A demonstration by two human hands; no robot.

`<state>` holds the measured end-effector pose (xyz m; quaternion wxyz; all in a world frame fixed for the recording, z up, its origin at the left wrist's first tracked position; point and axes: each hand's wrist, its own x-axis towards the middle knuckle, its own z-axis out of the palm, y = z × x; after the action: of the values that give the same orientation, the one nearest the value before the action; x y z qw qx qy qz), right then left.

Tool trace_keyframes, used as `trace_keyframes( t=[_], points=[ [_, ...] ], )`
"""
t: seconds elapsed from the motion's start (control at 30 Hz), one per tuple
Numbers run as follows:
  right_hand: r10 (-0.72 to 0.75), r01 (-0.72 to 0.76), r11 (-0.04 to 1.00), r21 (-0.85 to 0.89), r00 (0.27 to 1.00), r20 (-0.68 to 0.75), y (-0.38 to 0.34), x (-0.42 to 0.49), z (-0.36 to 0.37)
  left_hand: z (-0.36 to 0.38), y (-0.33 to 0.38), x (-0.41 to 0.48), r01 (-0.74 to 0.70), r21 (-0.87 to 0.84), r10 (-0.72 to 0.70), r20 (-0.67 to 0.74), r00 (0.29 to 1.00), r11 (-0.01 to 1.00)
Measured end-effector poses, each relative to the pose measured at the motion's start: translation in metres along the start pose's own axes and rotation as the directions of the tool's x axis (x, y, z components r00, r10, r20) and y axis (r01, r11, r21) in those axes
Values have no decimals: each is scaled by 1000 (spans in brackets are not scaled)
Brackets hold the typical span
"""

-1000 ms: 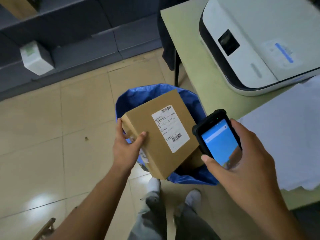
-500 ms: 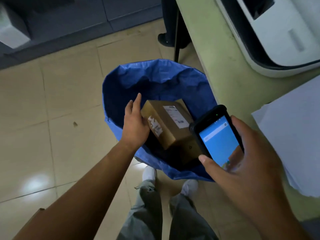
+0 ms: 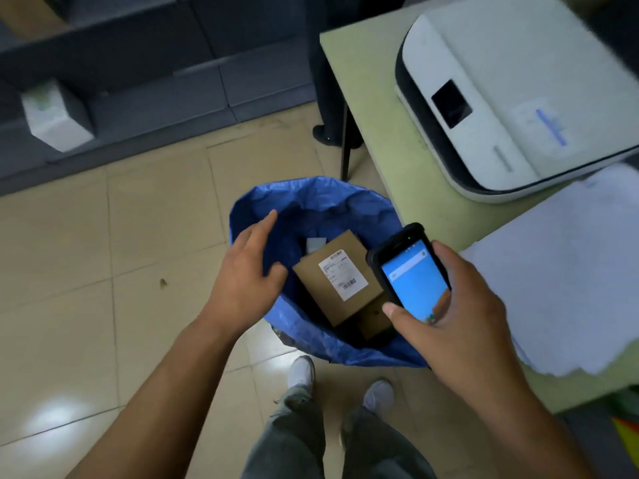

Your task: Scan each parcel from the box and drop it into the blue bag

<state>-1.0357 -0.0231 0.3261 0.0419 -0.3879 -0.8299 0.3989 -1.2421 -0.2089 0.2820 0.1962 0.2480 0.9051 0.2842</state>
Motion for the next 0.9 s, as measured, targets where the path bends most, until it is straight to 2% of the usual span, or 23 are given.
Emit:
trace_keyframes(
  t=[0.17, 0.27, 0.4, 0.5, 0.63, 0.8, 0.9],
  points=[
    [-4, 3, 999, -37, 1000, -27, -33, -24, -31, -53, 53, -21, -158, -21, 157, -29, 987, 987],
    [0, -1, 1000, -12, 995, -101, -52, -47, -50, -66, 85, -27, -236, -65, 235, -25, 972, 970],
    [22, -29, 999, -26, 973, -228, -73, -82, -74, -62, 124, -26, -370, -148, 381, 55, 923, 917],
    [105, -124, 992, -35, 935, -340, -82, -113, -85, -57, 145, -23, -486, -204, 518, 151, 842, 850],
    [236, -255, 967, 30, 836, -495, -82, -161, -84, -45, 164, -26, -600, -294, 665, 240, 707, 744],
    [376, -398, 912, 95, 723, -579, -82, -226, -75, -30, 178, -58, -618, -397, 734, 346, 584, 679],
    [461, -482, 861, 163, 603, -651, -72, -277, -74, -19, 193, -88, -666, -431, 789, 409, 458, 610]
  ],
)
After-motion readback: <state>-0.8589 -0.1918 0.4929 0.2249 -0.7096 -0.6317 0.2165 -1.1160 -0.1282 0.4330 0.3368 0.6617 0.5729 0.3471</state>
